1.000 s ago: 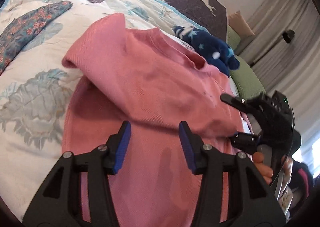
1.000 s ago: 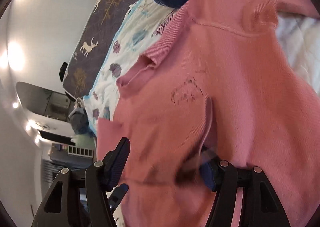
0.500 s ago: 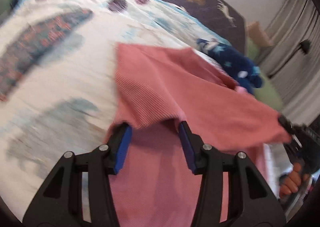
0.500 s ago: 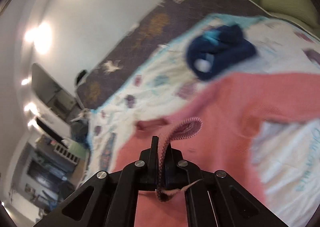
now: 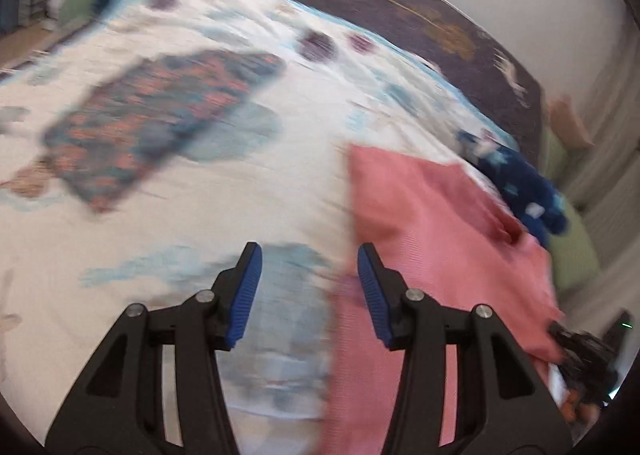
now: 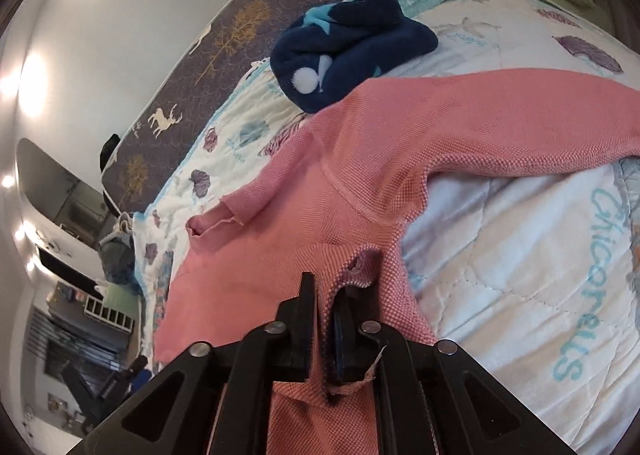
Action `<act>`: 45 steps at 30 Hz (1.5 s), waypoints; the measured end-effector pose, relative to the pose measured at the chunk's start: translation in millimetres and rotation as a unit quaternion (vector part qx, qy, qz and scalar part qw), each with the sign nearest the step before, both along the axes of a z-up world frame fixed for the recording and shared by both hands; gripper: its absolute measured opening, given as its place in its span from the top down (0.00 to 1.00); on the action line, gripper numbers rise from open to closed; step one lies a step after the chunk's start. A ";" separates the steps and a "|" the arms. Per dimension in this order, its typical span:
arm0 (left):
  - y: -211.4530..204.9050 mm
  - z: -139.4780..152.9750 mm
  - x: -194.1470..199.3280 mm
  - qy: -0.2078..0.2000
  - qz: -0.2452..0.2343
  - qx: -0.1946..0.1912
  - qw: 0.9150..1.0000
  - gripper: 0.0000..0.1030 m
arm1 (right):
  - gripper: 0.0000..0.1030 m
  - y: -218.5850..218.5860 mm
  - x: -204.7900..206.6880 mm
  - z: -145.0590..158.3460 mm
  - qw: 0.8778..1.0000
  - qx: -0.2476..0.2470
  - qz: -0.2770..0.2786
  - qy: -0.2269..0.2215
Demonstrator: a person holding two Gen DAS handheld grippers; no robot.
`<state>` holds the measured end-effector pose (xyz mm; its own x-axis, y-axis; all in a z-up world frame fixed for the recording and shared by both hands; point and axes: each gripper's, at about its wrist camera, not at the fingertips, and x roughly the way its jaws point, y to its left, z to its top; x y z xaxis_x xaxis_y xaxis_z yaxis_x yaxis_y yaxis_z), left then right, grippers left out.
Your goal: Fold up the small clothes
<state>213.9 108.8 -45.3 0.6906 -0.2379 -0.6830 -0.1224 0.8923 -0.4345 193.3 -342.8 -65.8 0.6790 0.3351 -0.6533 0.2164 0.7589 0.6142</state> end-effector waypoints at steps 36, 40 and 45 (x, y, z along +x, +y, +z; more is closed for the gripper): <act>-21.0 38.1 145.7 -0.050 -0.090 0.016 0.995 0.96 | 0.85 -4.4 -16.8 -22.4 1.000 0.019 -0.002 -0.024; -10.8 10.9 150.3 0.004 -0.077 0.059 0.995 0.94 | 0.85 -4.9 -18.1 -22.3 0.999 0.022 -0.003 -0.025; 11.4 4.4 134.1 0.022 -0.051 0.022 0.998 0.80 | 0.85 -5.5 -18.5 -22.1 0.999 0.021 -0.003 -0.025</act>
